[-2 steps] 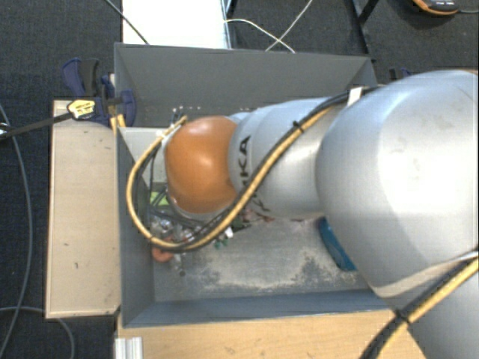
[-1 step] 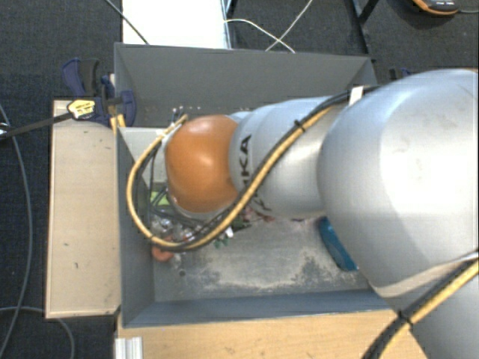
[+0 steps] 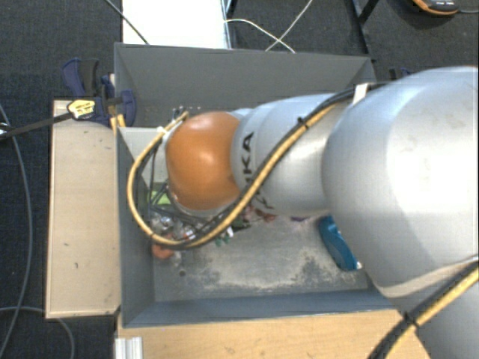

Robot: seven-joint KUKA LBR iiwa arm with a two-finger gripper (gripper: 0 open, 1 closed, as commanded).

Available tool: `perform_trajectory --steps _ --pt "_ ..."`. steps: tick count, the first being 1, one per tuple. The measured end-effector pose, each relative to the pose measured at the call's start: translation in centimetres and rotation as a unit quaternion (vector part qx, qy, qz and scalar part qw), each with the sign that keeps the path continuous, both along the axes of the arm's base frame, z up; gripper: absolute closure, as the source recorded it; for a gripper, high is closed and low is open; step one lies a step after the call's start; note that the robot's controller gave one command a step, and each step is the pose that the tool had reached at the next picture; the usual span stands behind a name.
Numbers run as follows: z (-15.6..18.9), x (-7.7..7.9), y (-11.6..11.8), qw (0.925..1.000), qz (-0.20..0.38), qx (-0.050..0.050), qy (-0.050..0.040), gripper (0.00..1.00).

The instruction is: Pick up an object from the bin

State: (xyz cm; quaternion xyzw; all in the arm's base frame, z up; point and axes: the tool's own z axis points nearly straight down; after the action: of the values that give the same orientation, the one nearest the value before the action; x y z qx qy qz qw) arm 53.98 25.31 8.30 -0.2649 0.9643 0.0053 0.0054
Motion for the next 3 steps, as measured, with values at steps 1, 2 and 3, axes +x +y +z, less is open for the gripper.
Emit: perform_trajectory --steps 1,2,3 --pt "0.7 0.0 0.0 1.0000 -0.001 0.001 -0.0016 1.00" --pt "1.7 0.1 0.1 1.0000 -0.002 0.002 -0.0034 1.00" --pt "3.2 0.0 0.0 1.0000 -0.003 0.002 -0.0030 1.00"
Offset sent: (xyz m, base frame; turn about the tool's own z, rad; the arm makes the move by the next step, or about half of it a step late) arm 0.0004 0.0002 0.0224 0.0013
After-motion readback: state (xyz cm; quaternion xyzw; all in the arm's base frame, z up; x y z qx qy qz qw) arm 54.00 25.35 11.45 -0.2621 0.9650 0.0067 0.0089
